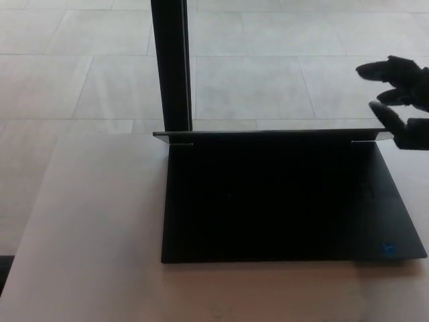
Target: The robot uses its right hand to push down on the lid of a laptop kept in the middle of the desk to close it
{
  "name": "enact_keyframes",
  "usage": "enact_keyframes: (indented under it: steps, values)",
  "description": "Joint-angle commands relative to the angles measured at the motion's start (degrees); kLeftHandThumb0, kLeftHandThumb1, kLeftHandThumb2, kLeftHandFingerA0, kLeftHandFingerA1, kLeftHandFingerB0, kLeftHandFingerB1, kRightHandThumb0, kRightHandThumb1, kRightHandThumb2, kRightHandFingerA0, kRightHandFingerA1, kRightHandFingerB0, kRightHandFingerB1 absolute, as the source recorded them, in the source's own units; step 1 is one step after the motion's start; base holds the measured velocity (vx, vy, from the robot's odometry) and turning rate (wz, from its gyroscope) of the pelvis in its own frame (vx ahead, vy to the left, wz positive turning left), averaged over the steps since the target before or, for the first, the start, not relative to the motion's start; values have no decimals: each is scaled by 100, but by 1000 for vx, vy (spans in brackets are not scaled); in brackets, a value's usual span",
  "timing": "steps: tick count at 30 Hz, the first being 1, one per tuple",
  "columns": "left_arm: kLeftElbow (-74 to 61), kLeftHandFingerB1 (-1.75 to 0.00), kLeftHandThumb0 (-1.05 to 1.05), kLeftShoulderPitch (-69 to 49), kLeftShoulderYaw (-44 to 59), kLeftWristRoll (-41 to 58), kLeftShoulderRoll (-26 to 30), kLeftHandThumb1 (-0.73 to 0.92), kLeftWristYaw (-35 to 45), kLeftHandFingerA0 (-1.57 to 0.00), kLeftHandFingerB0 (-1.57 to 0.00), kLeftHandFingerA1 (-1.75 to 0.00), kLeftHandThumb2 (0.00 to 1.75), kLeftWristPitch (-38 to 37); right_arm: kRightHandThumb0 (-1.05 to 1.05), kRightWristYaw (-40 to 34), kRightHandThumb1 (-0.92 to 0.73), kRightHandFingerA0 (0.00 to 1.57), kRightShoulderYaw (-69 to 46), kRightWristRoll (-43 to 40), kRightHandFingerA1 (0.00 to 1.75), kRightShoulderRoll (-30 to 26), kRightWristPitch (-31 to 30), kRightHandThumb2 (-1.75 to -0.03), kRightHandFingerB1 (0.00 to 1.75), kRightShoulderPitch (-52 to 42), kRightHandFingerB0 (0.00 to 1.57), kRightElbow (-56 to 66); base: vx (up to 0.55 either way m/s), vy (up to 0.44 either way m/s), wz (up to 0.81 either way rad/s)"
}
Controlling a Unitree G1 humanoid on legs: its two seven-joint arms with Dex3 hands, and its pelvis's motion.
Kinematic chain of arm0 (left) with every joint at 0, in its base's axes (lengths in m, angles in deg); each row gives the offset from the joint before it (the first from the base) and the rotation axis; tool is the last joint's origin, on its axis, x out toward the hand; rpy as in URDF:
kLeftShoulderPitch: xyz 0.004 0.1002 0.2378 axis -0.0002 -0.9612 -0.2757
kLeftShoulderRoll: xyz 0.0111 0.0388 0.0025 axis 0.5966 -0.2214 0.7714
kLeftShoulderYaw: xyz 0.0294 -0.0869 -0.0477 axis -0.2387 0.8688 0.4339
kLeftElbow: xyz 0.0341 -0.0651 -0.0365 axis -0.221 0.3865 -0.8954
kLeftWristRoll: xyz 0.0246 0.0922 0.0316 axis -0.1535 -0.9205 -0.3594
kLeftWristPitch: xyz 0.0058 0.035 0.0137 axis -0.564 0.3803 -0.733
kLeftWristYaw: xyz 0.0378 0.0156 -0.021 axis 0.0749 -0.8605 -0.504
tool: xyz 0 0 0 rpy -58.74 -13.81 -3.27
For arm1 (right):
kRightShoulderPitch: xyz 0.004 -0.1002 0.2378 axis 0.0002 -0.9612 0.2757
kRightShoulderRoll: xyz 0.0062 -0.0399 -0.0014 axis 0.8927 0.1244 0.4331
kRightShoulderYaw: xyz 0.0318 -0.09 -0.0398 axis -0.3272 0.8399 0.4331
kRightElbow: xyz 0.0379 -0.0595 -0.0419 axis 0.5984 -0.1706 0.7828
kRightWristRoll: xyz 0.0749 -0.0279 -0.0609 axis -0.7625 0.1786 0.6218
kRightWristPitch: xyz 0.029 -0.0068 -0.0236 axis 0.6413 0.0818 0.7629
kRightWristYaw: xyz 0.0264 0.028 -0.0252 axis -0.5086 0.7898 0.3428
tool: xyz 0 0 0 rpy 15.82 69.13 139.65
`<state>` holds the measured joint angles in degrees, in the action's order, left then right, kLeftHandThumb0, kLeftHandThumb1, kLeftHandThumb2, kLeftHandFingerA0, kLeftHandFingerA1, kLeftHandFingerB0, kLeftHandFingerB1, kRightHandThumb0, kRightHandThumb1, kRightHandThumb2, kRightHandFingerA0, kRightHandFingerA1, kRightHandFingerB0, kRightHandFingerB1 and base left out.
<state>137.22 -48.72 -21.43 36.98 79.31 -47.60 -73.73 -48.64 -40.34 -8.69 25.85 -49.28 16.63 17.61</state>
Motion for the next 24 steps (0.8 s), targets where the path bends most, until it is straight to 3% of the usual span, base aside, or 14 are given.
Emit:
enact_keyframes:
  steps: [1,2,3,4,5,6,7,8,9,10,15,16,17,24]
  values:
    - [139,-48,-86,-39,93,322,283,92,-6,-55,-47,-65,71,-31,-91,390,-77,32,1477,2173,55,-370,1195,-82,37,437,32,-600,0,0,0]
    - [142,-47,-86,-28,84,317,295,92,-5,-56,-47,-68,72,-24,-90,377,-78,33,1607,2261,54,-405,1237,-79,36,429,32,-647,0,0,0]
    - [144,-58,-81,-31,86,326,301,74,40,-53,-41,-71,116,-20,-91,316,-77,33,1684,2311,55,-408,1249,-79,37,400,33,-708,0,0,0]
    - [141,-48,-86,-16,104,342,297,92,-28,-57,-47,-69,71,-10,-87,345,-90,33,1744,2337,51,-428,1211,-68,33,370,36,-716,0,0,0]
    - [107,-58,-81,-45,87,337,279,73,-8,-53,-41,-71,116,-9,-93,248,-78,35,1818,2396,55,-466,1271,-81,37,299,34,-759,0,0,0]
    - [116,-48,-87,-42,75,330,283,92,-29,-56,-48,-67,71,-3,-88,213,-92,35,1893,2450,52,-500,1314,-68,34,273,37,-811,0,0,0]
    - [118,-57,-82,-23,116,379,280,75,-68,-54,-42,-71,116,14,-88,164,-91,35,1936,2458,51,-522,1330,-68,34,218,38,-869,0,0,0]
    - [132,-48,-86,-29,113,386,282,92,-43,-57,-49,-67,70,-1,-87,150,-91,35,1962,2458,51,-550,1318,-68,34,163,38,-871,0,0,0]
    - [133,-58,-80,-49,81,366,284,73,-18,-54,-41,-71,115,-21,-86,120,-91,36,1986,2462,53,-589,1336,-68,35,73,39,-879,0,0,0]
    - [138,-47,-86,-65,40,337,293,92,19,-56,-46,-67,72,-24,-85,52,-91,37,2016,2471,54,-618,1389,-68,36,0,40,-926,0,0,0]
    - [144,-48,-86,-34,92,430,275,92,-18,-54,-47,-68,71,7,-84,-9,-92,35,2069,2461,52,-896,1463,-69,34,-460,37,-882,0,0,0]
    - [167,-56,-81,-35,94,439,283,74,4,-53,-40,-72,116,8,-83,-69,-92,36,2061,2459,52,-954,1502,-70,35,-565,37,-835,0,0,0]
    - [172,-47,-86,-36,86,437,286,92,-2,-56,-47,-68,71,5,-83,-97,-92,36,2048,2455,51,-1000,1509,-70,34,-661,36,-780,0,0,0]
    - [165,-48,-85,-2,-11,392,326,92,-93,-56,-47,-65,72,-25,-81,-534,-92,39,1708,2411,55,-1294,1368,-69,35,-1793,36,-151,0,0,0]
